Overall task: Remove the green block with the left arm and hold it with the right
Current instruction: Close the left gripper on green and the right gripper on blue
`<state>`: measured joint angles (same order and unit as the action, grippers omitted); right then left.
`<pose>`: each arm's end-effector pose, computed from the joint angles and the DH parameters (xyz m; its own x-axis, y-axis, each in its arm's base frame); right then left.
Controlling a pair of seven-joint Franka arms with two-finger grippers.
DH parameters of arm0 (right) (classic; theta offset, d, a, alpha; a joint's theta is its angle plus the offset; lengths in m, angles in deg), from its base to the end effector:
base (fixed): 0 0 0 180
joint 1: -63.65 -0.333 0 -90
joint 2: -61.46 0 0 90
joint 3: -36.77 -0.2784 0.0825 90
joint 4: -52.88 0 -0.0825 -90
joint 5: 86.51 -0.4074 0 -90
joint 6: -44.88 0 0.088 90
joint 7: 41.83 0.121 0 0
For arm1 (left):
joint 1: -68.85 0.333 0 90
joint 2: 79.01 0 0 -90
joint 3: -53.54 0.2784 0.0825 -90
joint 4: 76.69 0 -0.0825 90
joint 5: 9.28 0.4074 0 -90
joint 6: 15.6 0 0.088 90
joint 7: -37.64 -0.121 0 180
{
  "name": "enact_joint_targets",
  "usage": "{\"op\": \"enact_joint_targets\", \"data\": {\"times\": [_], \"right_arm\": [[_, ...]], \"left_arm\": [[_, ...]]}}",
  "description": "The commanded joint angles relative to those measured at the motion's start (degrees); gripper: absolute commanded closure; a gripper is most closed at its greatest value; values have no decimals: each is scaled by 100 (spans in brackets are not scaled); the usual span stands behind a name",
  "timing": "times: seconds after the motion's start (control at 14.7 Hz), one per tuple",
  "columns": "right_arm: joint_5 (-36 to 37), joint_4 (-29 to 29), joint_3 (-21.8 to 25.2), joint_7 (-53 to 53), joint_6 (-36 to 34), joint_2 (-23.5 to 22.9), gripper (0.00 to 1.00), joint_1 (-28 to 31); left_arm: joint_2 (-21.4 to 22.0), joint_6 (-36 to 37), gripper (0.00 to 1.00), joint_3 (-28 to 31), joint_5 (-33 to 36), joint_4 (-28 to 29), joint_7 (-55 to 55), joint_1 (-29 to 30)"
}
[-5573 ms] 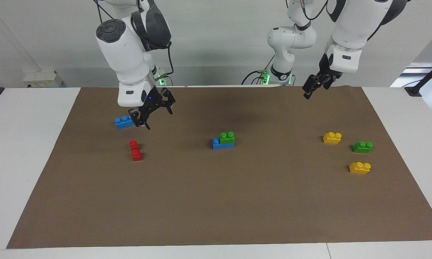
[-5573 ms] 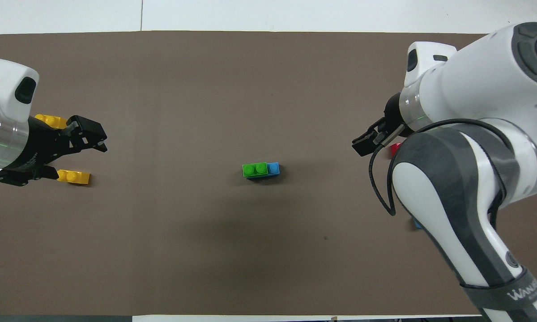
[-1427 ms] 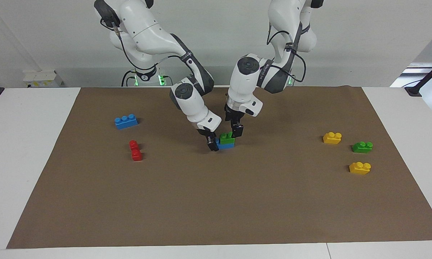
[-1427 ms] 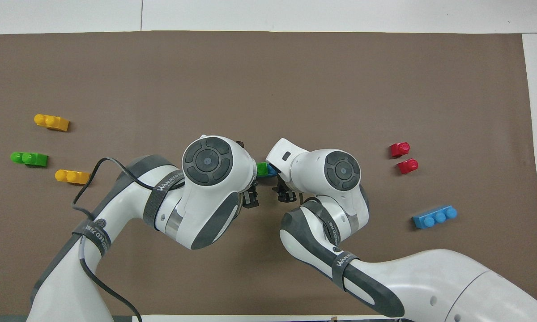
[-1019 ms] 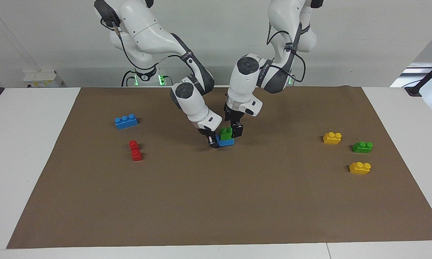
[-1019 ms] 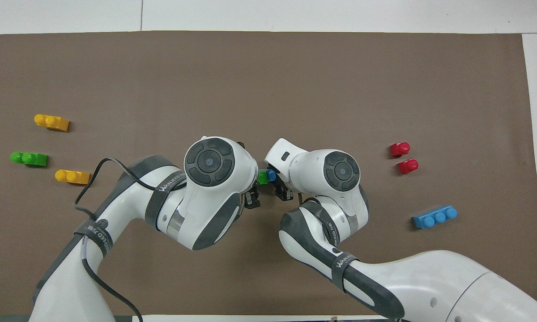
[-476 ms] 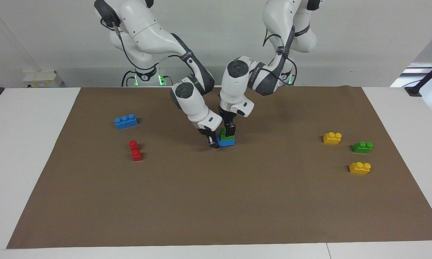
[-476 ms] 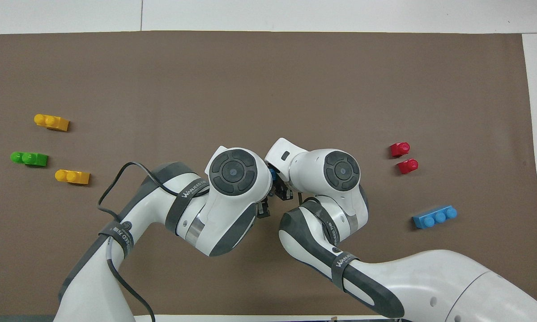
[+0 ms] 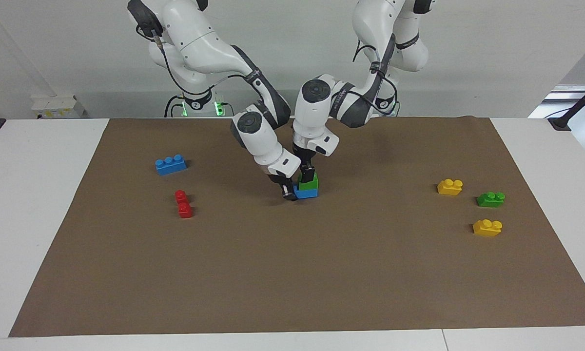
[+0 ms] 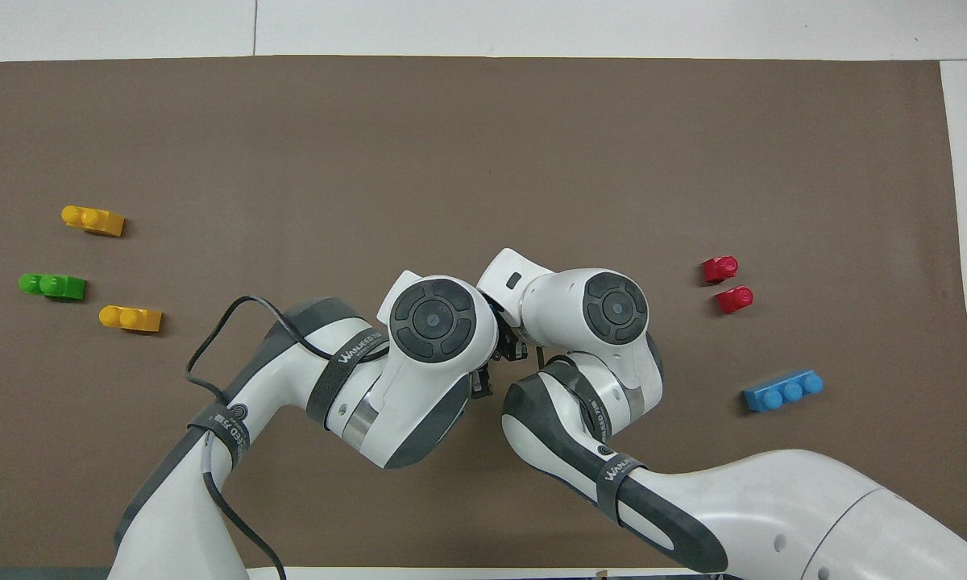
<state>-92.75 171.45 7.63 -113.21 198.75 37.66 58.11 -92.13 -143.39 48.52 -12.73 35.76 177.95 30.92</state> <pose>0.5099 0.3510 0.2122 -0.1396 0.9370 0.3203 0.9869 0.1051 0.1227 0.4494 -0.4208 0.2987 -0.1669 0.9833 -0.0731 0.9858 0.1652 -0.0287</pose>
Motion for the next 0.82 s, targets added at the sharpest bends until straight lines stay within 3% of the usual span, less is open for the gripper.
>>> {"op": "enact_joint_targets", "data": {"times": [0.0, 0.34, 0.54, 0.61, 0.75], "right_arm": [[-18, -71, -136, -130, 117, -116, 100, 115], [-18, -71, -136, -130, 126, -125, 100, 106], [-18, -71, -136, -130, 126, -125, 100, 106], [-18, -62, -136, -130, 126, -133, 100, 97], [-18, -71, -136, -130, 126, -133, 100, 106]], "left_arm": [[73, -193, 0, 98, 152, 277, 268, -74], [82, -957, 0, 168, 170, 638, 303, -65], [82, -1046, 1, 309, 328, 665, 303, -56], [82, -1037, 8, 309, 328, 665, 294, -56], [82, -1029, 34, 309, 337, 638, 277, -56]]}}
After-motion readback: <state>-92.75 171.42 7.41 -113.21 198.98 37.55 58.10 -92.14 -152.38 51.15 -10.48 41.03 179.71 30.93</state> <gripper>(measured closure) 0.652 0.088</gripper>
